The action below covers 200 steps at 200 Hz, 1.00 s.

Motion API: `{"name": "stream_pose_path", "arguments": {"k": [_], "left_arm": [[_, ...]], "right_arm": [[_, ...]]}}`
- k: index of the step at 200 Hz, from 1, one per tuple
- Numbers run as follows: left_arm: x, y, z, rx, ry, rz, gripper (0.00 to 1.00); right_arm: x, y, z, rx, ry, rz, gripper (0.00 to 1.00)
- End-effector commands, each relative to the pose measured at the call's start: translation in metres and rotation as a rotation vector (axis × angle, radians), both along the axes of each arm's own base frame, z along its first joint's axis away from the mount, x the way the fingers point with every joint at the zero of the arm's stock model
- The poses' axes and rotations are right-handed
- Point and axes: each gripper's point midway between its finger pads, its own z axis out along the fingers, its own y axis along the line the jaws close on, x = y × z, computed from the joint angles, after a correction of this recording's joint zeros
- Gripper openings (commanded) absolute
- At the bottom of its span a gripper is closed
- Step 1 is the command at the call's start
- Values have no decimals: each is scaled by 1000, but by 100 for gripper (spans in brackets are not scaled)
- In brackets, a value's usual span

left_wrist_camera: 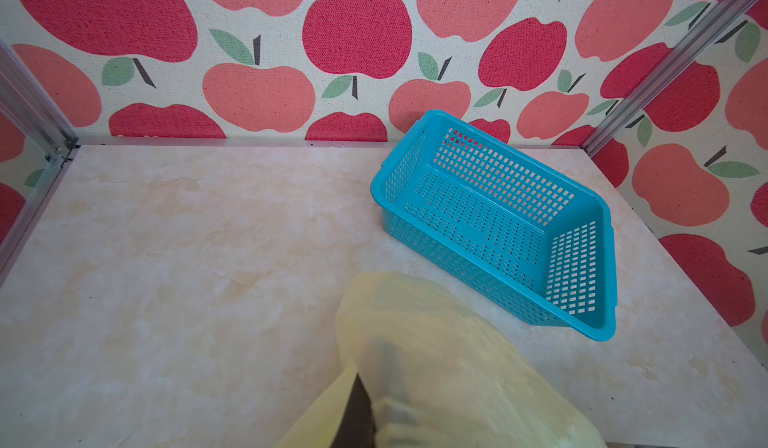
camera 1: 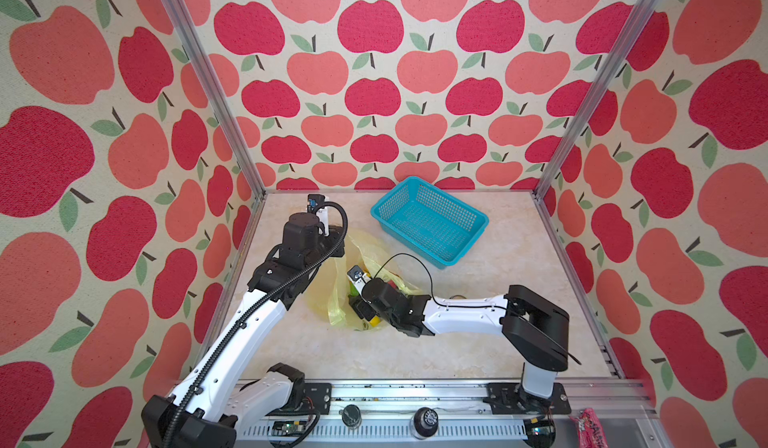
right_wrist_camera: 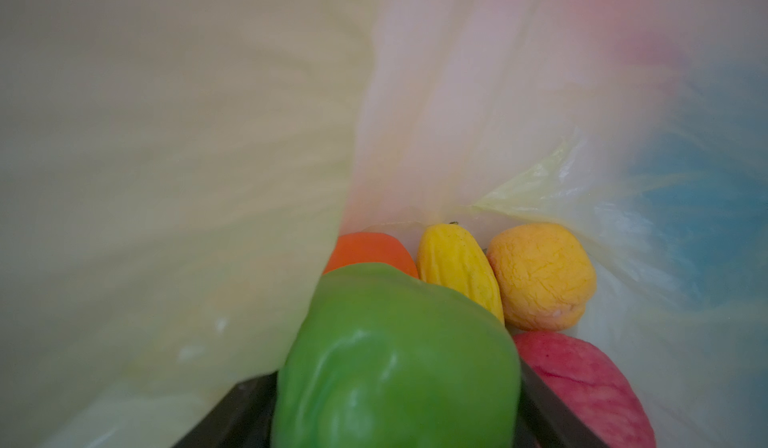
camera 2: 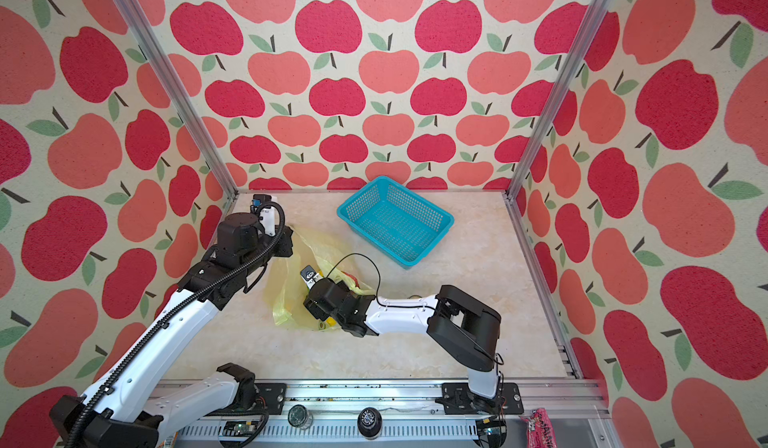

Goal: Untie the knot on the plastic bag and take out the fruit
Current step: 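Close the right gripper on the green fruit inside the bag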

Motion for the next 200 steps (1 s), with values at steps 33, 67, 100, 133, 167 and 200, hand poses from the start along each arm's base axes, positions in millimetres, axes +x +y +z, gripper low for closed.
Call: {"name": "stream_pose_path", "arguments": {"k": [33, 67, 100, 133, 167, 200], "left_arm": [[-1, 3, 9, 7, -39, -4, 0], [-1, 3, 8, 14, -35, -4, 0], [-3, 7, 11, 21, -46, 9, 0], [-4, 5, 12, 14, -47, 2, 0], [-5, 6, 12, 14, -45, 5, 0], [-6, 7, 12, 11, -50, 7, 0]], "right_arm": [[5, -10, 26, 75, -33, -14, 71], [13, -24, 19, 15, -32, -65, 62], [1, -34, 21, 18, -14, -20, 81], [-13, -38, 1, -44, 18, -5, 86], [-15, -39, -15, -84, 56, -17, 88], [-16, -38, -17, -93, 57, -25, 93]]}}
